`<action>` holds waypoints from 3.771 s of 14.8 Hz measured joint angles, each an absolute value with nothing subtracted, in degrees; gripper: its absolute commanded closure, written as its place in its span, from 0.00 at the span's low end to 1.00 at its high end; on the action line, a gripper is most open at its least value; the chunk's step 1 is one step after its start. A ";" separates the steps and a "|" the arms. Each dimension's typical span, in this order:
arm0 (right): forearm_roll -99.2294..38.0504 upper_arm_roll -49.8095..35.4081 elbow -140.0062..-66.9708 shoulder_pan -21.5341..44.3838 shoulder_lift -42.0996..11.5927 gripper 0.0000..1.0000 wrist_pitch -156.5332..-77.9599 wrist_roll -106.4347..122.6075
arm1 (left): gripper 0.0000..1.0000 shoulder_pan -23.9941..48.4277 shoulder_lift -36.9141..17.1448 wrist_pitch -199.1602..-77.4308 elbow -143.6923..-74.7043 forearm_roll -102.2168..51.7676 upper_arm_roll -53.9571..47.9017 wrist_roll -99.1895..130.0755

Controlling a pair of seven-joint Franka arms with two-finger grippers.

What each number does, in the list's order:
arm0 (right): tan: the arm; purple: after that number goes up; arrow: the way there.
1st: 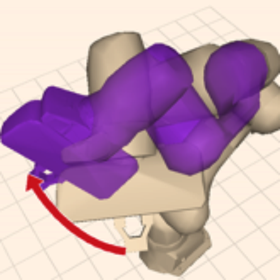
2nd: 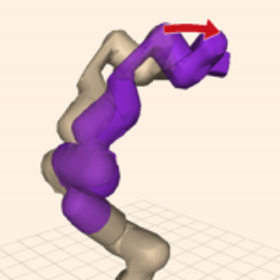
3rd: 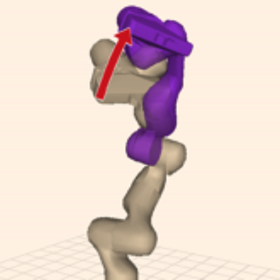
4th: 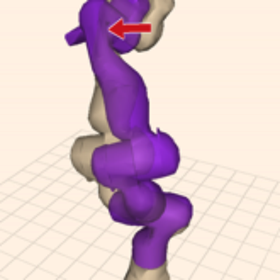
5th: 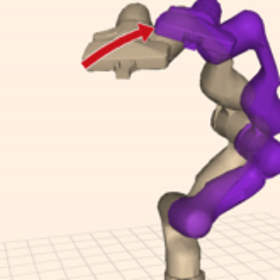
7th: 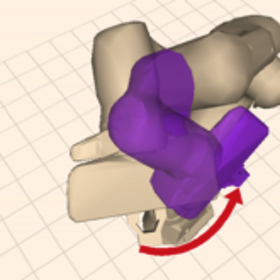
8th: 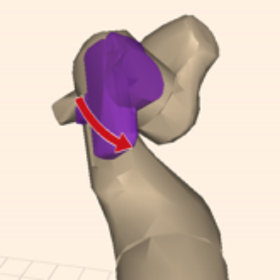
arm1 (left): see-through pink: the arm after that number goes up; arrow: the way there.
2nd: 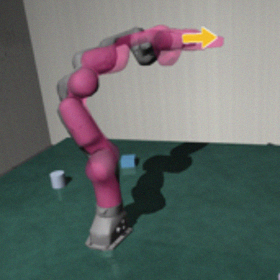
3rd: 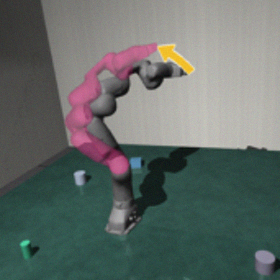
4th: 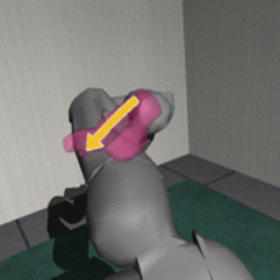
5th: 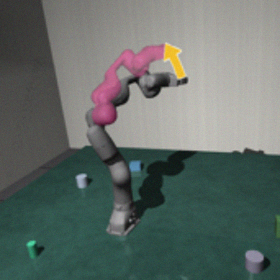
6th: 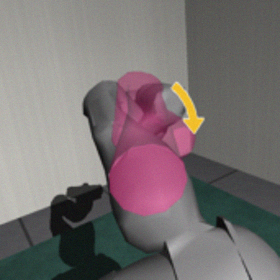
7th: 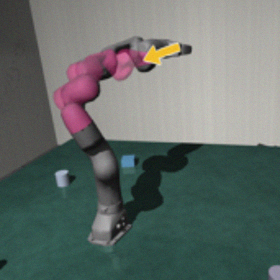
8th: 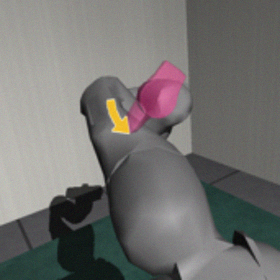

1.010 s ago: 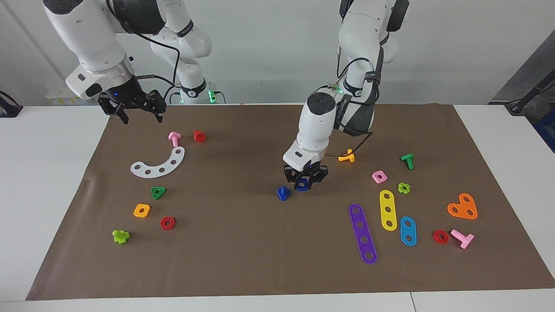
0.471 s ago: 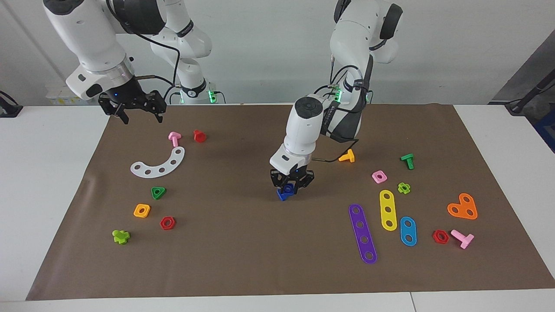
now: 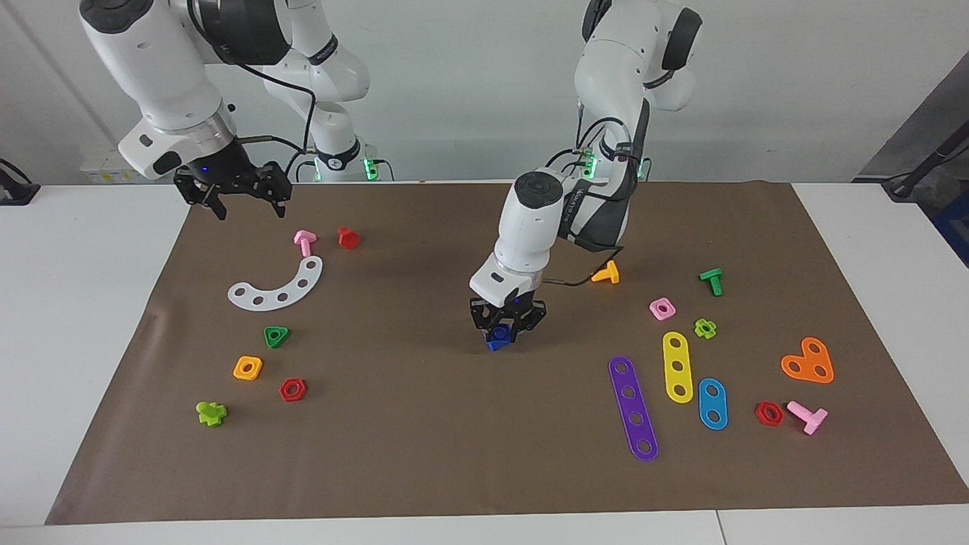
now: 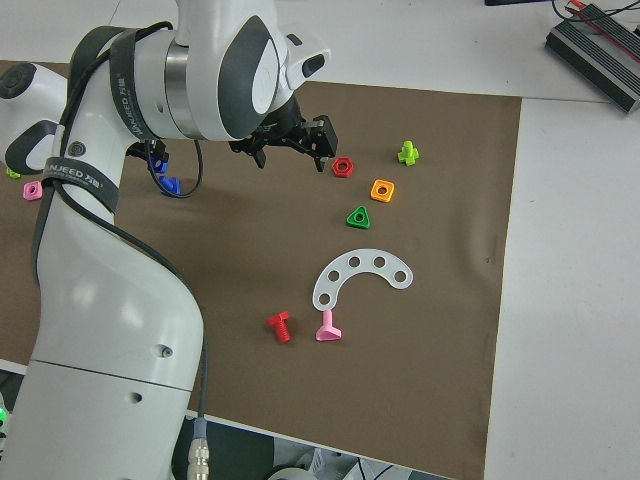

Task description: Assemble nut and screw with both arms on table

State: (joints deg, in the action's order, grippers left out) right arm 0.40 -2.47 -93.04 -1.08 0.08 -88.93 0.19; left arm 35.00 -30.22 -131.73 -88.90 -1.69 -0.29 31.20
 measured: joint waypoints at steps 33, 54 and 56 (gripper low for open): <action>0.40 -2.48 -93.11 -1.08 0.14 0.00 -89.16 0.19 | 1.00 36.26 -29.57 -128.07 -88.70 -1.70 -0.17 32.51; -1.97 -2.38 -89.98 -1.27 -0.24 0.00 -87.57 0.19 | 0.00 32.54 -21.59 -128.40 -94.92 -1.66 1.62 27.50; -1.96 -2.38 -89.98 -1.27 -0.24 0.00 -87.57 0.19 | 0.00 28.41 -16.36 -123.85 -98.17 -1.63 1.78 23.23</action>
